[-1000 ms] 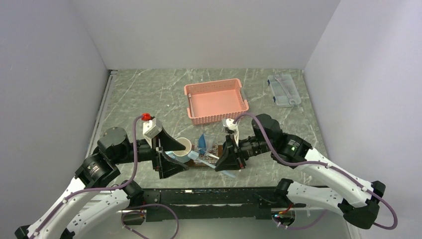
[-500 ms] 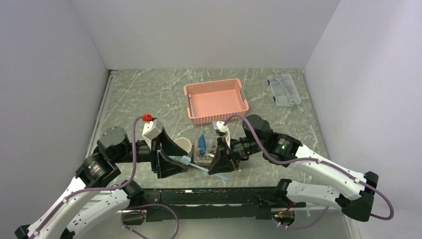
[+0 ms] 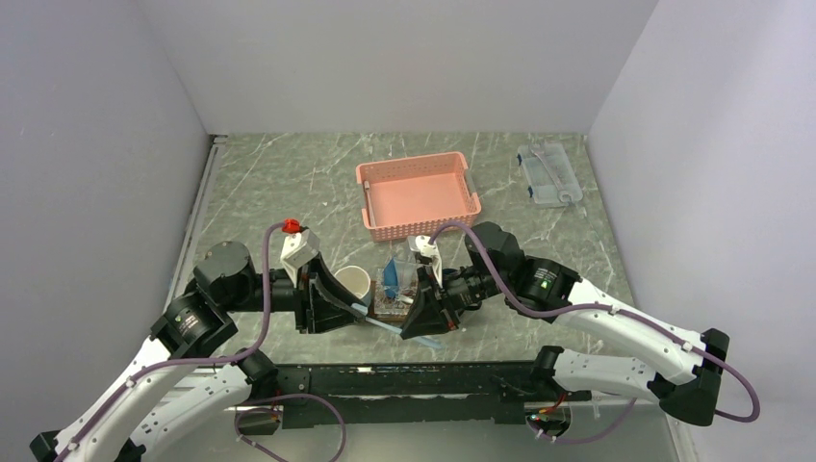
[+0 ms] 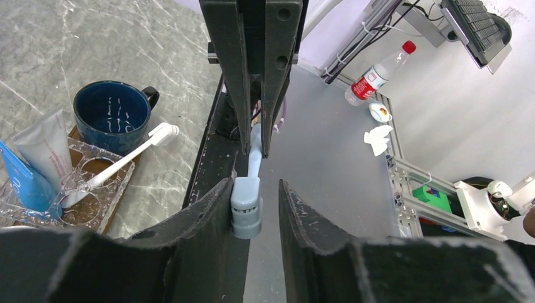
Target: Prepare toiletry sets of a toothbrush and toothpaste on the tray
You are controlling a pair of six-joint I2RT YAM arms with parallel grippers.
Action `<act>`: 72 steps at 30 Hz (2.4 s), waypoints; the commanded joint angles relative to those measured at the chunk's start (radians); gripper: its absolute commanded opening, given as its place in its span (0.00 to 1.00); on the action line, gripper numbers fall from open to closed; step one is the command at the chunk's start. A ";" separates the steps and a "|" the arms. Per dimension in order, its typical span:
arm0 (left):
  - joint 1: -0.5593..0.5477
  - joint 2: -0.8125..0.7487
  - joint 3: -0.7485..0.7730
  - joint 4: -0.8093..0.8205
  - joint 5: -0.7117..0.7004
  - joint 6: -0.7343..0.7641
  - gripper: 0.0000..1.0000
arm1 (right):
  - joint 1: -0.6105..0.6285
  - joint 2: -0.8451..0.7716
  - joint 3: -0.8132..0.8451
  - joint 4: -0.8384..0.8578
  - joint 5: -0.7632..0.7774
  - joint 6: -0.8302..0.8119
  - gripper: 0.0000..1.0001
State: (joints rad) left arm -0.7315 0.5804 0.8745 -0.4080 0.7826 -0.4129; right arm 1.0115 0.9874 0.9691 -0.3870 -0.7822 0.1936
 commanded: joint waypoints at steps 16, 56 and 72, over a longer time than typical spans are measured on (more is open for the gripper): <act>0.004 0.025 0.013 0.030 0.029 0.011 0.43 | 0.005 -0.020 0.051 0.036 0.029 -0.024 0.00; 0.004 0.041 0.305 -0.556 -0.450 0.095 0.00 | 0.005 -0.106 0.165 -0.201 0.673 0.024 0.45; -0.018 0.159 0.303 -0.507 -0.658 -0.019 0.00 | 0.005 -0.067 0.145 -0.198 0.836 0.046 0.42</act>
State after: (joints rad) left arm -0.7307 0.7162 1.1568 -0.9688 0.1879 -0.3740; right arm 1.0153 0.9245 1.0946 -0.5964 0.0082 0.2298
